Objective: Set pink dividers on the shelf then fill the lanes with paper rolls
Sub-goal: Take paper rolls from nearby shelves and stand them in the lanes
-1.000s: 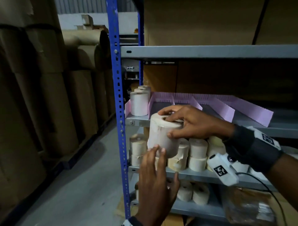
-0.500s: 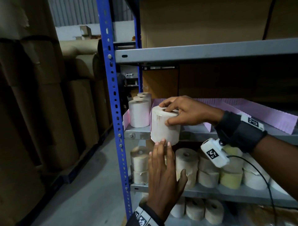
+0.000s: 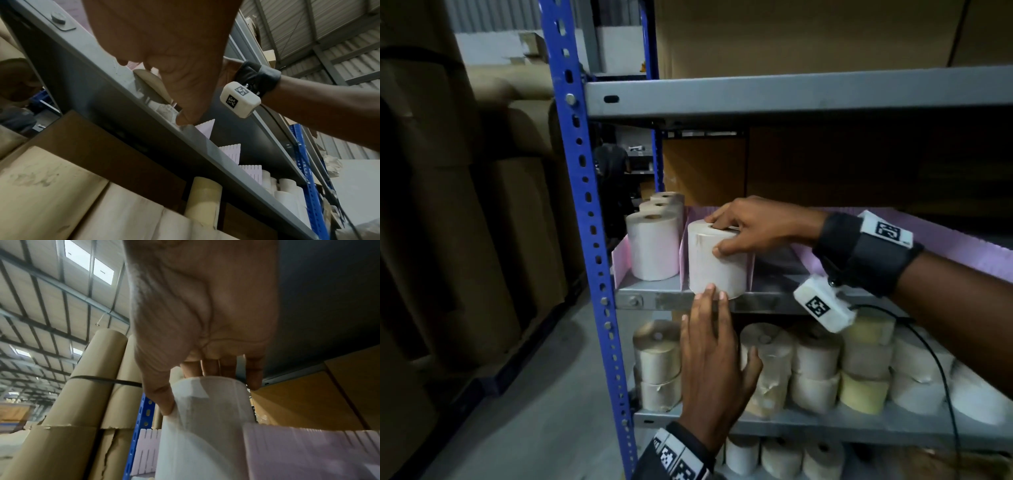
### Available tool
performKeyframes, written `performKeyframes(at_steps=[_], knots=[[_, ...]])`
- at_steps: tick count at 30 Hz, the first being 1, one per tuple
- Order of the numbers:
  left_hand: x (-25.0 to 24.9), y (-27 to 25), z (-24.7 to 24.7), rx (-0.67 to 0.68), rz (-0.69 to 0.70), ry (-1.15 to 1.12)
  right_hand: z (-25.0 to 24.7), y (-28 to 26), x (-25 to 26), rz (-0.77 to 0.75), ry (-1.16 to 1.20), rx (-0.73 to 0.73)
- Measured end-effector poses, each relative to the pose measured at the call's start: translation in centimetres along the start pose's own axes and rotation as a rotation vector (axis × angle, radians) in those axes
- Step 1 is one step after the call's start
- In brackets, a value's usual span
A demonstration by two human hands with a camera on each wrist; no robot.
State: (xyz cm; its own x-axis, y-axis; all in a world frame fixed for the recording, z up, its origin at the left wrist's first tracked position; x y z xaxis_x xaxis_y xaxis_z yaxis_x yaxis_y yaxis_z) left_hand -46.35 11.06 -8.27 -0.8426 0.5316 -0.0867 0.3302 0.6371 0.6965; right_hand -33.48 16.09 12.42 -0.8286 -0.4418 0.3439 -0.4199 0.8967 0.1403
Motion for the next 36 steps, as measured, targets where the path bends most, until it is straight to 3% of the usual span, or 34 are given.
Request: performKeyframes(at_steps=[6, 11, 16, 20, 36], knots=[[0.8, 1.5, 1.1, 0.032, 0.022, -0.003, -1.1, 2.9, -0.8, 0.154, -0.138, 0.079], [1.6, 1.5, 2.3, -0.048, 0.069, 0.034, -1.8, 5.7, -2.1, 0.26, -0.246, 0.136], [2.9, 1.7, 3.2, -0.146, 0.134, 0.051, -2.2, 8.0, -4.1, 0.406, -0.194, 0.17], [3.5, 1.7, 3.9, -0.188, 0.16, 0.047, -2.4, 9.5, -5.5, 0.363, -0.156, 0.134], [3.5, 1.6, 4.7, -0.234, 0.148, -0.026, -3.4, 13.4, -9.8, 0.306, -0.427, 0.076]])
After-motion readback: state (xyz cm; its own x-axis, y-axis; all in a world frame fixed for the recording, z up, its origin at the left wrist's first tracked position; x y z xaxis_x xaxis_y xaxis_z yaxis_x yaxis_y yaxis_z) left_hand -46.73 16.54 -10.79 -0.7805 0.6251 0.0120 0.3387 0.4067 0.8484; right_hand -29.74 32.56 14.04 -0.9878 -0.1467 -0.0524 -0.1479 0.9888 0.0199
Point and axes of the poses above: each hand's wrist, its own y-axis towards the middle knuckle, its own z-axis out of the palm, x = y × z, the point moved 2 cm from there along y, towards the middle knuckle, and after that the axes turned 15 degrees about y, right-handed, at the moved point
